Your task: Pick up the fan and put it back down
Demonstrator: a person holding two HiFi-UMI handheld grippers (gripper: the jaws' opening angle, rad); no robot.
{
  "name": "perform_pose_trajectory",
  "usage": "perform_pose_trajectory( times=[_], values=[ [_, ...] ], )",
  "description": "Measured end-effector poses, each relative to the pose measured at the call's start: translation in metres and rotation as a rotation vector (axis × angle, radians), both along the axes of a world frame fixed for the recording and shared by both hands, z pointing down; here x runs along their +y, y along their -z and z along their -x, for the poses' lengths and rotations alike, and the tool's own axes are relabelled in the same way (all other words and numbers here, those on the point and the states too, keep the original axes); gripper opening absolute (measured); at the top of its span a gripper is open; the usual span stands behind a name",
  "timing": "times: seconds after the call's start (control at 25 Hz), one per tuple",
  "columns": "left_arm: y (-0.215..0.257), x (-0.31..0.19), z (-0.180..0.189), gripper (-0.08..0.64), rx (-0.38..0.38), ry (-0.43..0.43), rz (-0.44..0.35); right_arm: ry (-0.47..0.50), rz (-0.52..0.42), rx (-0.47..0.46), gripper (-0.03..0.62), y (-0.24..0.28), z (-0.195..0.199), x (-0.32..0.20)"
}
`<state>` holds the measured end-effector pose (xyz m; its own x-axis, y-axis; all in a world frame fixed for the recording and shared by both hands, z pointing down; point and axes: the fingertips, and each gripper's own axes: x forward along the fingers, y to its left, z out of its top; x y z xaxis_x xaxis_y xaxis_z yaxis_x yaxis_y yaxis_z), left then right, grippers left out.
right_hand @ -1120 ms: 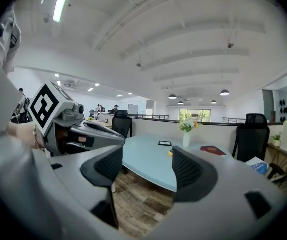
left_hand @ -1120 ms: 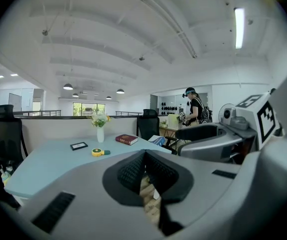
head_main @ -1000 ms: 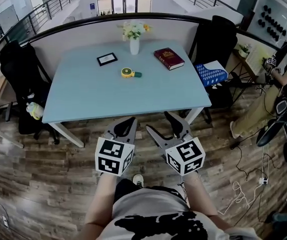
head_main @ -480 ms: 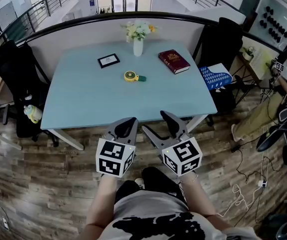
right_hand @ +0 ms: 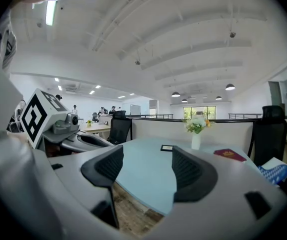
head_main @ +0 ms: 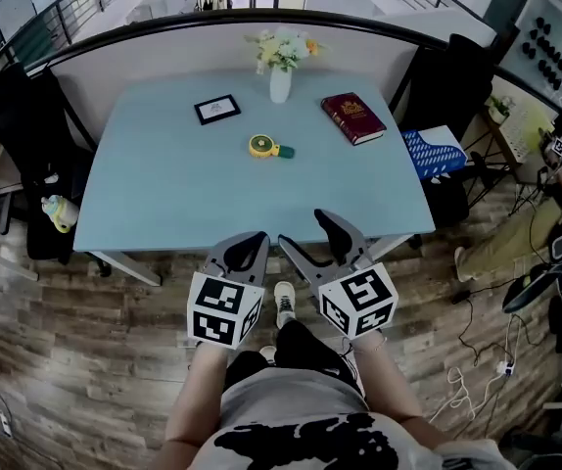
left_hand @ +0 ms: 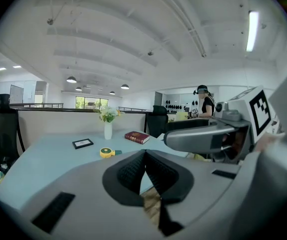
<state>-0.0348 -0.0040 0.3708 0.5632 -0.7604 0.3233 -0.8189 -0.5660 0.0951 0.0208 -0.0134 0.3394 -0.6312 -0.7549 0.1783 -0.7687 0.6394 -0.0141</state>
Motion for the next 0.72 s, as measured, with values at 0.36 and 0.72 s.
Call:
perform_pose_trajectory(
  times=[0.36, 0.72],
  values=[
    [-0.008, -0.061, 0.009, 0.011, -0.025, 0.033, 0.026, 0.033, 0.039, -0.007, 0.291, -0.013, 0.000, -0.066],
    [-0.009, -0.136, 0.016, 0.011, -0.044, 0.100, 0.046, 0.095, 0.066, -0.023, 0.291, -0.017, -0.004, -0.147]
  ],
)
